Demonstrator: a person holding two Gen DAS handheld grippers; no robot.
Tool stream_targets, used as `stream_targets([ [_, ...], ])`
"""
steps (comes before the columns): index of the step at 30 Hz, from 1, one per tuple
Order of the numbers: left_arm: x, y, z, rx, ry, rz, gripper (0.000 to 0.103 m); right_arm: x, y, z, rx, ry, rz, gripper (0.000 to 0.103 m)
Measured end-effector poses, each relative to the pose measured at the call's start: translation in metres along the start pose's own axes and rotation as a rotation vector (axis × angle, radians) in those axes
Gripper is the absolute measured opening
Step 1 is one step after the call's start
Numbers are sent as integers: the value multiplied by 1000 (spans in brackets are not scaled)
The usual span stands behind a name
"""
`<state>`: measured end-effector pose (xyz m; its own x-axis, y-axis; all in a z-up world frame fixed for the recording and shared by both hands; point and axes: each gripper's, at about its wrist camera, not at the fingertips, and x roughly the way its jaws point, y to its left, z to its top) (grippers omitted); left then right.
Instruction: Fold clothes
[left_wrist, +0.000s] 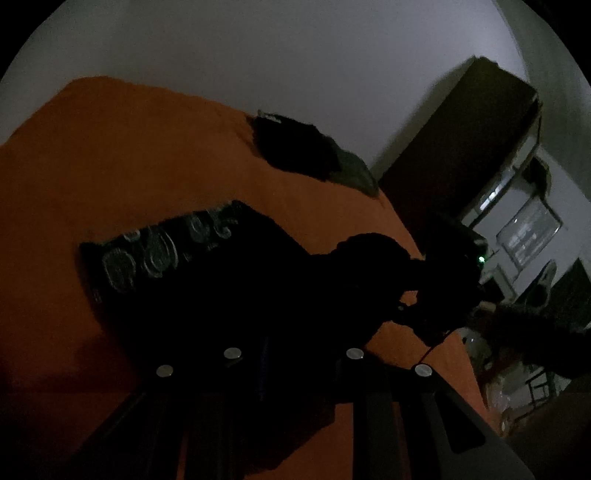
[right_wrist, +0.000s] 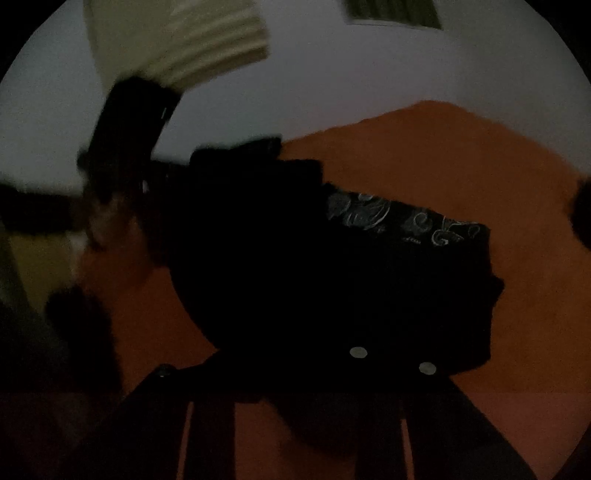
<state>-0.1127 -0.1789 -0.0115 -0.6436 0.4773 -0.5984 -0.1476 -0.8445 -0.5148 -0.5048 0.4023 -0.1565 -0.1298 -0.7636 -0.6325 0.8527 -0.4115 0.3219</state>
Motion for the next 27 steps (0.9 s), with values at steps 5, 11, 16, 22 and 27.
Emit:
stream_targets([
  [5,25,71,34,-208,-5,-41,22,22,-54,27,222,-58,58,19],
  [11,84,149,68,-372,62,80,24,59,-102,37,406,-33,-38,18],
  [16,123,197,65,-564,115,183,37,108,-154,31,617,67,-137,18],
  [22,57,194,66,-624,-73,219,47,111,-166,29,708,50,-178,18],
  [27,47,129,54,-486,-43,193,54,92,-156,32,679,23,-237,18],
])
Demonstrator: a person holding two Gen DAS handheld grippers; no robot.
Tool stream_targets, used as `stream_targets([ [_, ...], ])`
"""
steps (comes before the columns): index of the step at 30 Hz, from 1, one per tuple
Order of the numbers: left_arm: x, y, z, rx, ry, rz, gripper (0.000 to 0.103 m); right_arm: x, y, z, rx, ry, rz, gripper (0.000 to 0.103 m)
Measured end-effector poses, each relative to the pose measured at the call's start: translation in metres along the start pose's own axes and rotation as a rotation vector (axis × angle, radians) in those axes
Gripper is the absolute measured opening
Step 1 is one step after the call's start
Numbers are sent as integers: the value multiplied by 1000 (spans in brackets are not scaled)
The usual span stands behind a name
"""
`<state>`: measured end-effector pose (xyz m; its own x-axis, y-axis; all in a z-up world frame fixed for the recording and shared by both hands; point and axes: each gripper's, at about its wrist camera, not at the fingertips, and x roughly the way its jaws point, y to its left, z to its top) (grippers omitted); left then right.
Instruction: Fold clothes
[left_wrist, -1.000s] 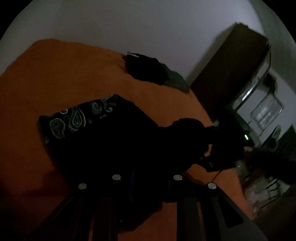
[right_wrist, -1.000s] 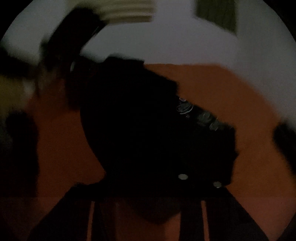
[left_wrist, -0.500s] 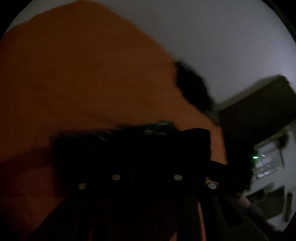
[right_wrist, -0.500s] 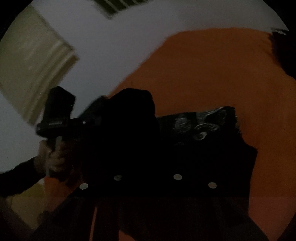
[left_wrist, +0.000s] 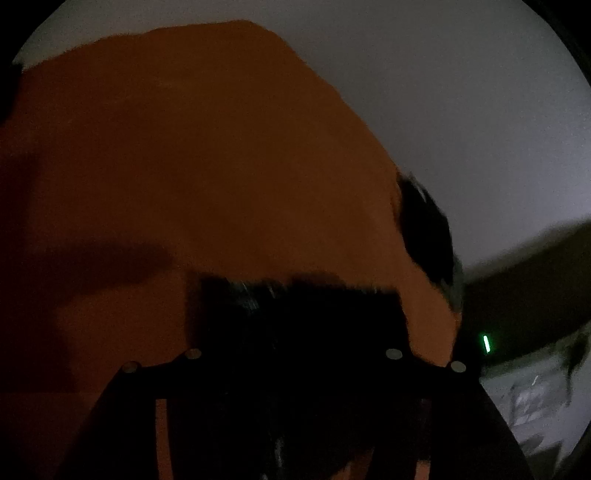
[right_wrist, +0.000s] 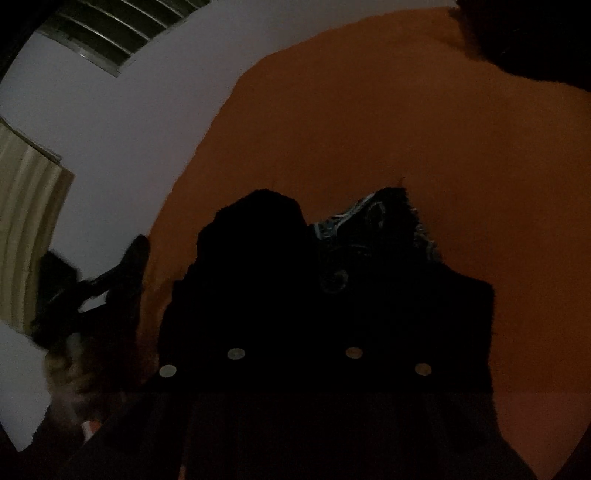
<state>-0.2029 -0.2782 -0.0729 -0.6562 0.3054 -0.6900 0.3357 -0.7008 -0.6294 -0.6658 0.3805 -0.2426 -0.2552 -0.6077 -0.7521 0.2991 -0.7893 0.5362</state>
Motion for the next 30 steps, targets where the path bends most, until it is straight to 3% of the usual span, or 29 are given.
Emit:
stream_targets([
  [3,10,-36,-30,110,53,6,54,5,-3,4,-6,10,-53,20],
  [6,32,-63,-60,213,39,122,54,-2,-2,6,22,18,-73,33],
  [9,37,-80,-83,218,19,133,52,-39,4,-3,6,-65,-150,34],
  [12,40,-106,-117,291,50,119,52,-81,24,-38,-96,-156,-172,28],
  [17,64,-107,-167,385,135,200,52,-84,34,-102,-146,-31,-68,21],
  [20,67,-88,-179,373,109,302,43,-81,3,-127,-79,-29,-103,9],
  [22,62,-71,-182,342,84,357,9,-80,-23,-140,-28,-45,-146,0],
  [23,55,-62,-180,312,78,363,4,-82,-36,-143,3,-60,-171,0],
  [26,22,-44,-178,210,59,393,5,-102,-71,-137,118,-116,-229,0],
  [30,-21,-46,-198,153,31,286,21,-144,-79,-142,141,-155,-109,1],
])
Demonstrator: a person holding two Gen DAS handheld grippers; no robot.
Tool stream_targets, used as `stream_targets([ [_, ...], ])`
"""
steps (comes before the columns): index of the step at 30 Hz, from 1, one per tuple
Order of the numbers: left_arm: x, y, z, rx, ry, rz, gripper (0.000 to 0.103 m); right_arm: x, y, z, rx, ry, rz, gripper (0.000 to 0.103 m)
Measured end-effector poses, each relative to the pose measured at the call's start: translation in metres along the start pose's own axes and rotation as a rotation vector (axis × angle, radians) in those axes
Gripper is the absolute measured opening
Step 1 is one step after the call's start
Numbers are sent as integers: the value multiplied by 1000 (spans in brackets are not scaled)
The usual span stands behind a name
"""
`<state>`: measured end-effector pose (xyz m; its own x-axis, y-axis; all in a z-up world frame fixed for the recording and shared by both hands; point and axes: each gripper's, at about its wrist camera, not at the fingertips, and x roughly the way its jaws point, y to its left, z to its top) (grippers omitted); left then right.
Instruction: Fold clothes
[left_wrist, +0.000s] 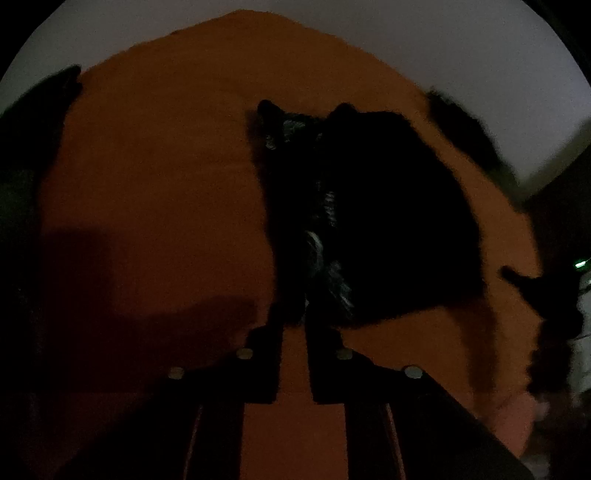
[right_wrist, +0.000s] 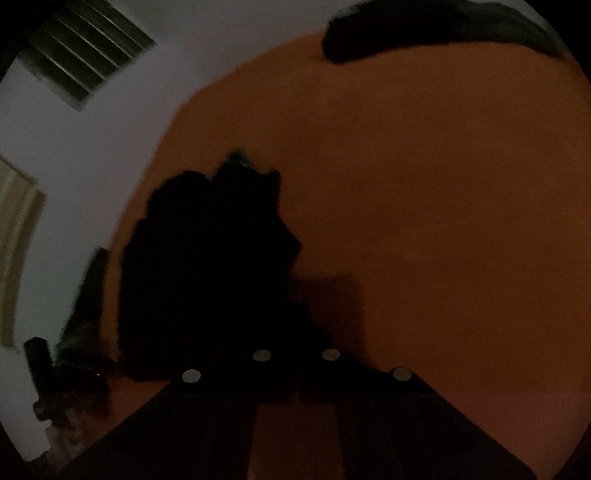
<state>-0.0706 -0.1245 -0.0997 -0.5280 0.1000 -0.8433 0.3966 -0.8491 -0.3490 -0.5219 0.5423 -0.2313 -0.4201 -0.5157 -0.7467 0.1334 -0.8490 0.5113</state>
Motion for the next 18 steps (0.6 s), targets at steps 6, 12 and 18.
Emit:
stream_targets([
  [6,-5,5,-22,92,7,-67,37,-3,6,-33,-39,66,78,1],
  [12,13,-22,-15,172,-43,-28,37,10,13,-47,-52,96,65,1],
  [18,30,-26,-7,187,-60,28,37,2,14,-49,-75,90,56,1],
])
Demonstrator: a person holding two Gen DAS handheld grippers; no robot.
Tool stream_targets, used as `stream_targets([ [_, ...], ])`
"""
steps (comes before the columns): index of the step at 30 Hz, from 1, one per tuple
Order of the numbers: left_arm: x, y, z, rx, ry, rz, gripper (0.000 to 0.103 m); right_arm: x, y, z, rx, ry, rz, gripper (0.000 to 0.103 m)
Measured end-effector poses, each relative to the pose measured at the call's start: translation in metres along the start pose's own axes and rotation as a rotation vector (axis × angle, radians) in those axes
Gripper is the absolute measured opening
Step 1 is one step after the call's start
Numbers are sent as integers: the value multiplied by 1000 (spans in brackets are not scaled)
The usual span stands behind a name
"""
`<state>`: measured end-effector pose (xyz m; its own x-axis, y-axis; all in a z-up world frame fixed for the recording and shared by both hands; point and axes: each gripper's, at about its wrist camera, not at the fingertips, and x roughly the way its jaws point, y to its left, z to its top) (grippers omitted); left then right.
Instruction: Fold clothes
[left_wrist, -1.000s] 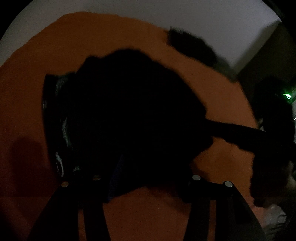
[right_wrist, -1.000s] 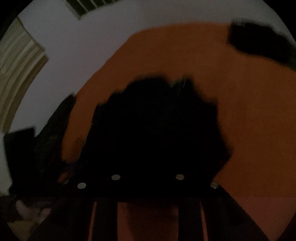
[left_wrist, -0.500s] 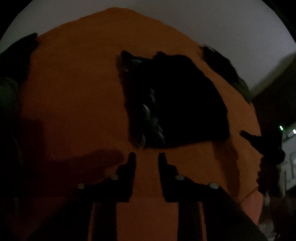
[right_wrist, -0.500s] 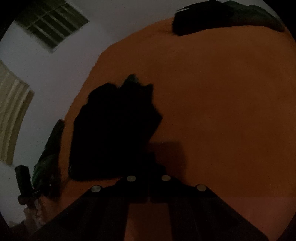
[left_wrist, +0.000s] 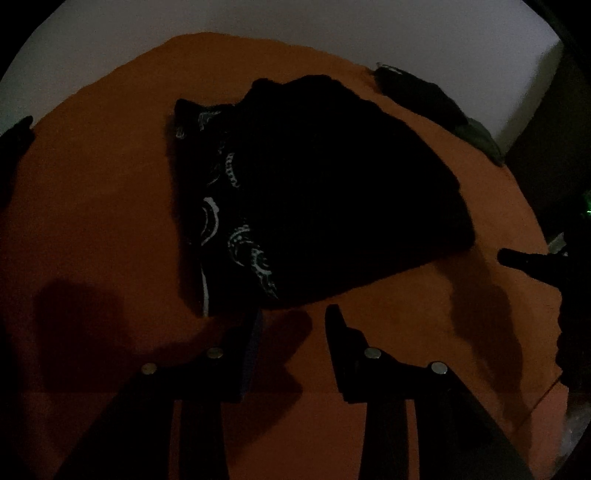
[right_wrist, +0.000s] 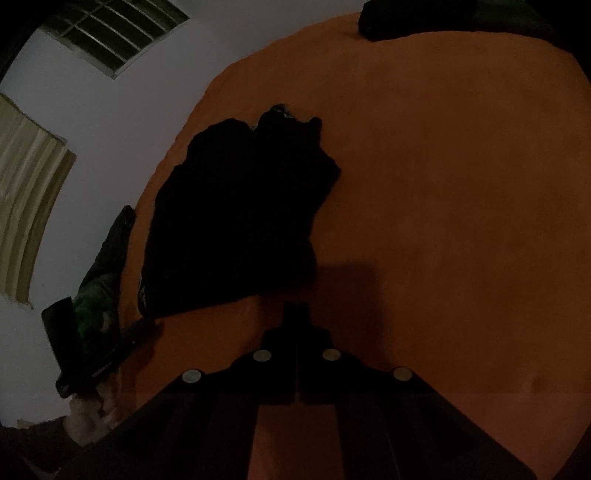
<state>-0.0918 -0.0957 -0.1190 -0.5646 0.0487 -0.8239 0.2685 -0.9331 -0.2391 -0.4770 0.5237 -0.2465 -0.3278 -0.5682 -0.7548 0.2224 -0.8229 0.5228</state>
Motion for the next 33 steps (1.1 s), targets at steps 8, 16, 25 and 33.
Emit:
stream_targets([
  [8,6,-1,5,-46,-25,-48,8,11,-6,11,-98,-1,-13,1],
  [16,5,-7,11,-68,-80,-34,1,29,9,14,-316,1,-4,18],
  [25,-19,10,-3,-79,-91,1,1,29,0,22,-248,-88,37,1],
  [33,-36,68,-36,-158,-53,43,0,23,-10,25,-190,-110,47,0],
])
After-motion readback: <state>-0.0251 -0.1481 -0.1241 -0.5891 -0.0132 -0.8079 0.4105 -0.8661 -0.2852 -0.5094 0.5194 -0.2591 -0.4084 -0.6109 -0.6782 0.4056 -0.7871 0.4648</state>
